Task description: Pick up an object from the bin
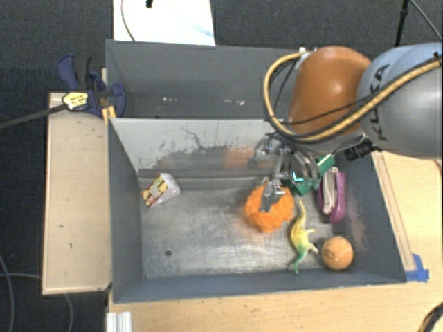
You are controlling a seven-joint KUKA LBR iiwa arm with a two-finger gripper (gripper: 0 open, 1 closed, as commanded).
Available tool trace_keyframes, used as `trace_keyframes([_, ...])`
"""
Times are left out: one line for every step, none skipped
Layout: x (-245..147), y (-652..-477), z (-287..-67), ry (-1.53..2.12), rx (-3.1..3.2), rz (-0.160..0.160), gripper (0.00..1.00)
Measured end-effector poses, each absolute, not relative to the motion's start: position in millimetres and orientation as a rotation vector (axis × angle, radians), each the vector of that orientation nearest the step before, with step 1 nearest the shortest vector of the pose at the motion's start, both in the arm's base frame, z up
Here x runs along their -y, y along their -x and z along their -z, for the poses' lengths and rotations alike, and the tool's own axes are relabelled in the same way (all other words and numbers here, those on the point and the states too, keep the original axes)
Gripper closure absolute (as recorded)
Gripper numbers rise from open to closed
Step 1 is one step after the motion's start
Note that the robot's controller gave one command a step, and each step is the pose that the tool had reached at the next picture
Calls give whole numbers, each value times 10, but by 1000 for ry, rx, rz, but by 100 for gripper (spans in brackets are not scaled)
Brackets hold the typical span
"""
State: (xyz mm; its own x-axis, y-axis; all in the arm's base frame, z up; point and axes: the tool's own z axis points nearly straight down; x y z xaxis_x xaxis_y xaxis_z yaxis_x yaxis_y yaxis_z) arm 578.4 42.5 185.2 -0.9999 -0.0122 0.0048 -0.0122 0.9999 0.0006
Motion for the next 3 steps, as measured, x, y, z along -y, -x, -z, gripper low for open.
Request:
trace_keyframes([-423, -5802, -1898, -17, 3145, 2, 0])
trace_keyframes([-46, -5726, -1482, -219, 3143, 2, 0])
trace_keyframes([170, -5596, -1401, -323, 3123, 1, 0])
